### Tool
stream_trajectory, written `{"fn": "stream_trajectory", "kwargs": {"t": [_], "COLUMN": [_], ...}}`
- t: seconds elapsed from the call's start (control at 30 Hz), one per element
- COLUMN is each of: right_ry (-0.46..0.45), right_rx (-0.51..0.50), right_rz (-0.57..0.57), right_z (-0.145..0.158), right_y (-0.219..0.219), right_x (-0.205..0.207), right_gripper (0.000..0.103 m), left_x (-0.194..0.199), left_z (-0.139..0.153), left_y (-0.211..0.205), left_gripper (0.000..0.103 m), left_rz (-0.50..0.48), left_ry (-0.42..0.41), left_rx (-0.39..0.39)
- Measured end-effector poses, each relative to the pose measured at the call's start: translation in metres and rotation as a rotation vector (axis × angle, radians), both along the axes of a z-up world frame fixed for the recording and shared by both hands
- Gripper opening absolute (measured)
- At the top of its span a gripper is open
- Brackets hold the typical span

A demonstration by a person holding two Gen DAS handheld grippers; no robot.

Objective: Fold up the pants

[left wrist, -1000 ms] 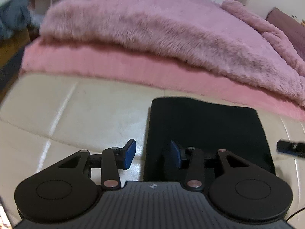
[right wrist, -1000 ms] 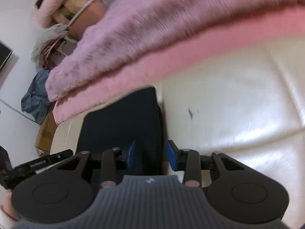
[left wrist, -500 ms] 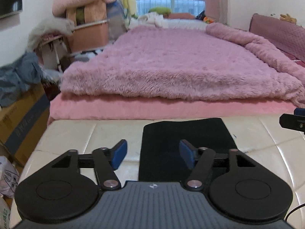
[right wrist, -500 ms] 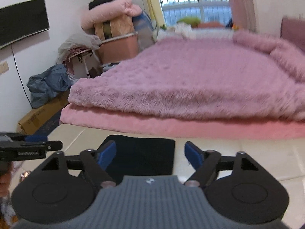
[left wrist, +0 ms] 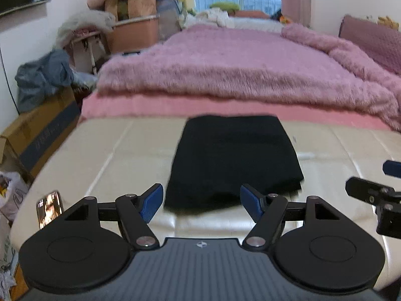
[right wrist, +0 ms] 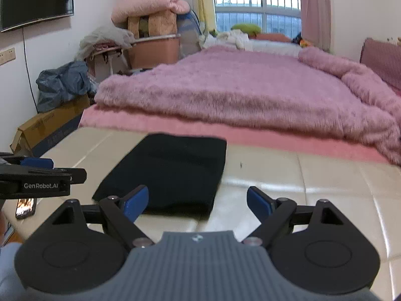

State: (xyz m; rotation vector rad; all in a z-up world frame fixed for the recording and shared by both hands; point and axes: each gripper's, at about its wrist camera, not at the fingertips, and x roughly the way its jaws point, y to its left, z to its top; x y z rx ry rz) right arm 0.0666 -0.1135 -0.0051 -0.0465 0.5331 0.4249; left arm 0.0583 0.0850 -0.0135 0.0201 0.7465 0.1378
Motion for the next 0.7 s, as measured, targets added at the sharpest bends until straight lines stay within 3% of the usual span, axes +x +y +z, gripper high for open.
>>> {"fn": "stream_trajectory", "kwargs": {"t": [0.17,0.33,0.7], "right_ry": [0.039,0.07,0.071], "right_rx": [-0.018,-0.01,0.013], "right_rz": [-0.004,-0.019,-0.038], "right_z": [-0.017,-0.029,-0.032], "right_y": [-0.001,-0.006,-0.008], "right_x": [-0.011,-0.019,-0.023], "right_gripper": [0.082,0.082,0.082], "left_x": [-0.01,-0.018,-0.024], "left_z": [-0.014,-0.018,-0.019], "left_y": [-0.007,-0.015,-0.026], "left_gripper": [0.082,0.082,0.082], "left_rz": [-0.003,-0.02,-0.05], "left_ry": [0.04,0.026,0.02], "left_rx": [0.008,0.019,0.021]}}
